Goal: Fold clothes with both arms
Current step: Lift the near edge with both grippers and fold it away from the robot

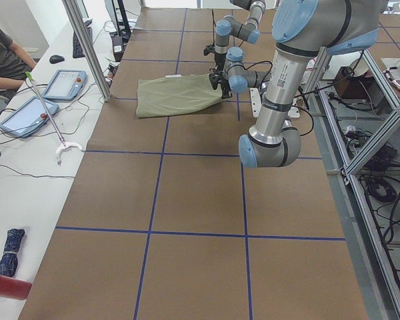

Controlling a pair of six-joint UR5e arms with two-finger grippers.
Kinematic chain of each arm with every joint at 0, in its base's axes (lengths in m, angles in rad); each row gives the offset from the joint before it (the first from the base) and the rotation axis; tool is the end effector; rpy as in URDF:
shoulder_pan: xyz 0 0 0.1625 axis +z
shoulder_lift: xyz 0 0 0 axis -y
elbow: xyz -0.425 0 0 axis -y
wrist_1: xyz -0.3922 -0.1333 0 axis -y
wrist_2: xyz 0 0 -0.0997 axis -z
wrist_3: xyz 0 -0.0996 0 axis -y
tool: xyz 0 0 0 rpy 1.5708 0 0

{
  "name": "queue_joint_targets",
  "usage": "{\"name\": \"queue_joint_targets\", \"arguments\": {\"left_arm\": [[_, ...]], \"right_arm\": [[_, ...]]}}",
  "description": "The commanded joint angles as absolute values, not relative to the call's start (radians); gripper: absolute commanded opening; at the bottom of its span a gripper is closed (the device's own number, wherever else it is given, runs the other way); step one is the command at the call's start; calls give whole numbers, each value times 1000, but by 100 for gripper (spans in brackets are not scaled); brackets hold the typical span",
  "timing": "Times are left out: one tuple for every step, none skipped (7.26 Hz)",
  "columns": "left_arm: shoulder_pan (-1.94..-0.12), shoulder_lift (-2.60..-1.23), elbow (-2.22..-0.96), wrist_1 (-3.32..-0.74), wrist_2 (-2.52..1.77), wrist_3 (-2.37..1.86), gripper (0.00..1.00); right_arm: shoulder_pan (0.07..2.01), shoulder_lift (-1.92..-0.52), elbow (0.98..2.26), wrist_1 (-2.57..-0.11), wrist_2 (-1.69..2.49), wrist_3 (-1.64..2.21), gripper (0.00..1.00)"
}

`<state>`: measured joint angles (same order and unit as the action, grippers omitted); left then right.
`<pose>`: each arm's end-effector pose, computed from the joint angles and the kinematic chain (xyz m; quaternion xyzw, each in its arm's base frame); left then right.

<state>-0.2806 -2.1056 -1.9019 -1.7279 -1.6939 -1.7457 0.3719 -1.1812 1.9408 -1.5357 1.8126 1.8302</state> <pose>0.5498 -0.2844 0.1958 -0.0278 0.4907 -0.1672 0.8547 -0.5049 -0.3144 0.2822 -0.0894 -0.3898 0.2398 0.8846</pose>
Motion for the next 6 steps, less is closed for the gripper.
{"name": "queue_joint_targets", "arguments": {"left_arm": [[-227,-2060,-2027,-1634,-1694,-1746,0],[-194,-2046,-2083,-1591,-1692,-1747,0],[-160,-2048,-2124,-1515,-1692,-1747,0],[-146,-2049,-2141,-1496,-1692,-1747,0],[-144,-2059,-2129,-1497,-1693,-1747,0],[-153,-2063,-2123,-1500,-1686,-1744,0]], "right_arm": [[307,-1209,2034,-1540,1818,1879,0],[257,-1229,2095,-1542,1816,1906,0],[220,-1261,2136,-1542,1815,1908,0],[218,-1262,2140,-1542,1815,1908,0],[215,-1255,2129,-1540,1815,1907,0],[245,-1250,2099,-1533,1800,1898,0]]}}
